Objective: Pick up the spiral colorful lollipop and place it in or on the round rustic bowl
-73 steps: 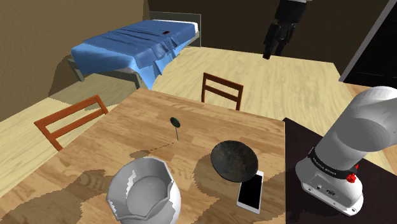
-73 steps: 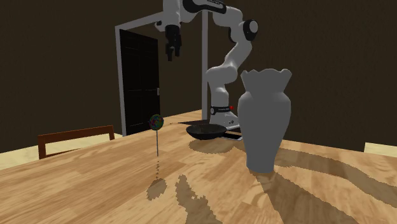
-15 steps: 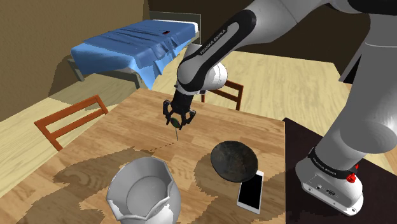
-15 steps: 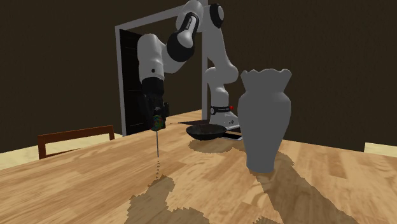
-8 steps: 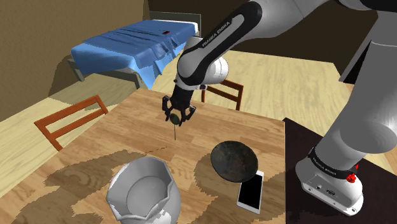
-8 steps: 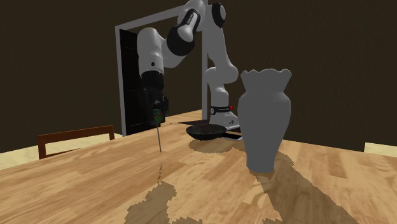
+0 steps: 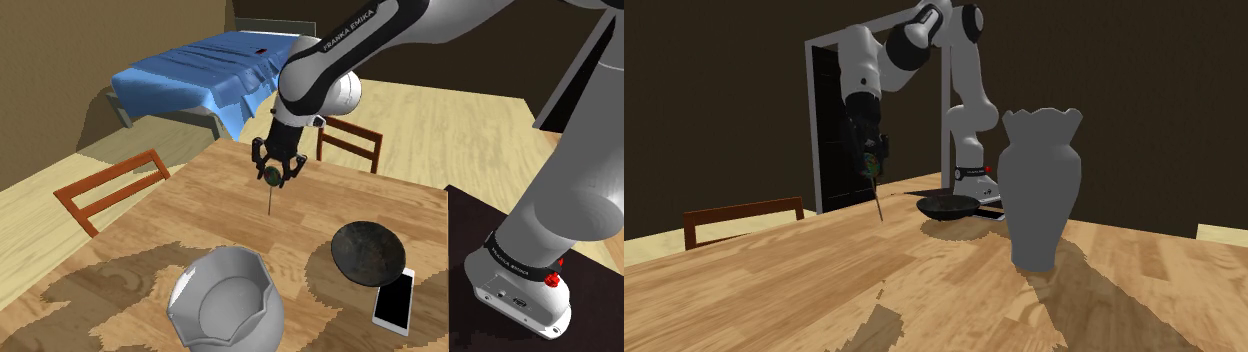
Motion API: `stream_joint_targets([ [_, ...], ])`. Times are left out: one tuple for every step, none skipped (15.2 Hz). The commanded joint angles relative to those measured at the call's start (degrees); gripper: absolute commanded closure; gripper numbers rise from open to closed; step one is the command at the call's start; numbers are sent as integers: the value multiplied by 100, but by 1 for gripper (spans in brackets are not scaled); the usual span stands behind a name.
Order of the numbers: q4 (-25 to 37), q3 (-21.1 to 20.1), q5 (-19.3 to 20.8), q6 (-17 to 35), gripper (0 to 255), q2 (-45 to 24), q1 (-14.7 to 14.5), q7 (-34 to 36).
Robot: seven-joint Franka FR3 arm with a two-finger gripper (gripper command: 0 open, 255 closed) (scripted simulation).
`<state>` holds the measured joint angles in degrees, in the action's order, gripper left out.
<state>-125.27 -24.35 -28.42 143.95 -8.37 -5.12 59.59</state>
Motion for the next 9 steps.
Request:
stream_joint_targets([
  [36, 7, 15, -157, 255, 126, 13, 56],
  [60, 10, 25, -228, 255, 177, 19, 83],
  [85, 14, 35, -298, 255, 226, 24, 110],
  [111, 18, 45, -369, 255, 273, 29, 137],
  [139, 22, 55, -440, 255, 320, 34, 163],
  [168, 26, 64, -510, 255, 366, 39, 190],
  [198, 30, 75, -581, 255, 410, 44, 216],
  [229, 34, 85, -652, 255, 453, 50, 242],
  [262, 38, 95, -723, 255, 495, 55, 268],
])
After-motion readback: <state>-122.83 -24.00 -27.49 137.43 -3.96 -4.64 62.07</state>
